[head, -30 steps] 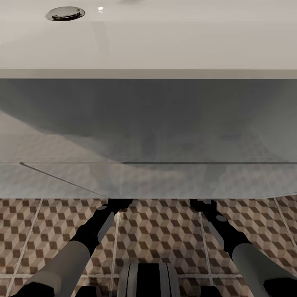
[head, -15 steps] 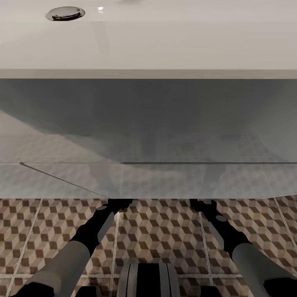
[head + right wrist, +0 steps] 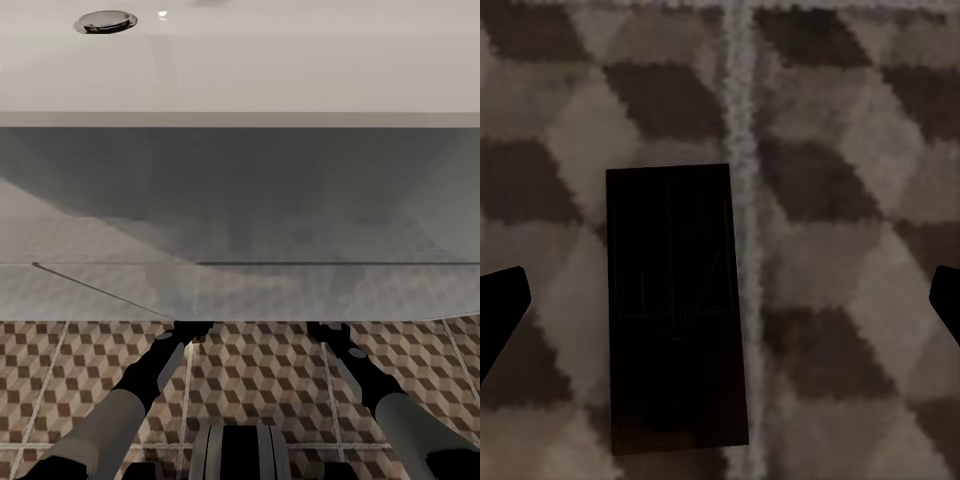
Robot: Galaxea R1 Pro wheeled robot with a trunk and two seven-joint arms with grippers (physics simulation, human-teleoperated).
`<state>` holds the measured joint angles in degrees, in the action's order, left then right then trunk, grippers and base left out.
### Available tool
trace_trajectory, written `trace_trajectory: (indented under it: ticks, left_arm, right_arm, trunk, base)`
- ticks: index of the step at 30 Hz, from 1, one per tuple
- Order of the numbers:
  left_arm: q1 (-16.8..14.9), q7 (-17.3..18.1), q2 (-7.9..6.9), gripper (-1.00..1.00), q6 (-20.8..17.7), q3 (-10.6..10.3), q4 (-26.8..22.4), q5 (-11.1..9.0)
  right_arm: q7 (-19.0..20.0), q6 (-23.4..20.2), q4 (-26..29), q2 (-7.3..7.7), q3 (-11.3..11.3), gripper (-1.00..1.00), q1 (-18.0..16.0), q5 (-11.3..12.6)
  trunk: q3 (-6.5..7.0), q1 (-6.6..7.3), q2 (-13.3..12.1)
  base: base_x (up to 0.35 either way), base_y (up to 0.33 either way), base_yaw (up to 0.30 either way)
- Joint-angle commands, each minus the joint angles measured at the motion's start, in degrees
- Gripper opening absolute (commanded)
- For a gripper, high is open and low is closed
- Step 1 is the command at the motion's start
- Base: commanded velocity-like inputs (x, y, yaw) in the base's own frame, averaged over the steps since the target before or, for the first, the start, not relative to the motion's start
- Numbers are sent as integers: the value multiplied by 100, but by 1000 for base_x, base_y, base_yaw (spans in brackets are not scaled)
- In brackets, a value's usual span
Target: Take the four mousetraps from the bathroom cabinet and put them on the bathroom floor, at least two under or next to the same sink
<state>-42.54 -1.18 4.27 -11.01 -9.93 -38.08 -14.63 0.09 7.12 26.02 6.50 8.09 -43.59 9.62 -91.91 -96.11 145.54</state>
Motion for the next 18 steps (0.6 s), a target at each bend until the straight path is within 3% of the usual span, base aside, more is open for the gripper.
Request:
trace_trajectory:
  ticks: [1, 7, 18]
  left_arm:
    - [0, -1, 1, 100, 0, 0, -1, 1]
    - [0, -4, 5, 100, 2, 0, -3, 0]
    - [0, -5, 9, 100, 2, 0, 2, 4]
  right_arm:
    - [0, 0, 0, 0, 0, 100, 0, -1]
    - [0, 0, 0, 0, 1, 100, 0, -3]
    - [0, 0, 0, 0, 1, 100, 0, -4]
  trunk:
    - [0, 0, 0]
    - [0, 0, 0]
    - [0, 0, 0]
  base:
    - [-5, 0, 0]
    - [-134, 0, 0]
    - [-310, 0, 0]
